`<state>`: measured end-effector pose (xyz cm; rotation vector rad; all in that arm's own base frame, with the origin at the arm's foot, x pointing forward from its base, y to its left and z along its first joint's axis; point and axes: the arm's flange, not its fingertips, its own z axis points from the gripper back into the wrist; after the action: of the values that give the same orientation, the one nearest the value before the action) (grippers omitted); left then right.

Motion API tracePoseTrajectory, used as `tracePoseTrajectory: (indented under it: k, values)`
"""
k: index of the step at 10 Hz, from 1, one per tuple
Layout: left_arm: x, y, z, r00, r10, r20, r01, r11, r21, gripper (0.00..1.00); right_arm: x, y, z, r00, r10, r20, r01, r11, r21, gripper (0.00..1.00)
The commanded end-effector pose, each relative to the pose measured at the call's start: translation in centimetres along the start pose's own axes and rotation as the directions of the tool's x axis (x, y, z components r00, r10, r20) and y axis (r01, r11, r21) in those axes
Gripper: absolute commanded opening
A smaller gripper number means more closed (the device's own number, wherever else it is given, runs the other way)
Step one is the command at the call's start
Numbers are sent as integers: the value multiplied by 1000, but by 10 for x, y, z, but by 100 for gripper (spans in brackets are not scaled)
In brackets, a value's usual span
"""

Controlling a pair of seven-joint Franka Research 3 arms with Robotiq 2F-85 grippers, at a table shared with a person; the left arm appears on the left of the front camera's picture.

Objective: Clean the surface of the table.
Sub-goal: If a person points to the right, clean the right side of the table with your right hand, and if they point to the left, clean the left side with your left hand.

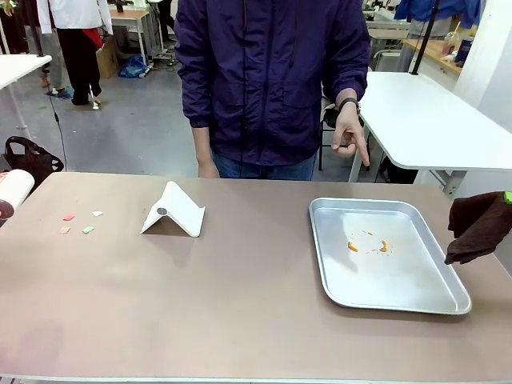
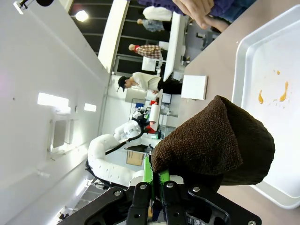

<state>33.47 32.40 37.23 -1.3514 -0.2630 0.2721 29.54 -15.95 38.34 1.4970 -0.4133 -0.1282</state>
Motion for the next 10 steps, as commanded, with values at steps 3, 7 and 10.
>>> tracePoseTrajectory:
  k: [3, 7, 10]
  values:
    - [-4, -3, 1, 1000, -11, -1, 11, 1000, -1, 0, 0, 7, 0, 1000, -11, -1, 11, 1000, -5, 0]
    - [-4, -3, 1, 1000, -11, -1, 11, 1000, -1, 0, 17, 9, -52, 995, 25, -102, -47, 974, -221, 6]
    - [-4, -3, 1, 1000, -11, -1, 11, 1000, -1, 0, 40, -4, -102, 982, 50, -179, -128, 882, -453, 6]
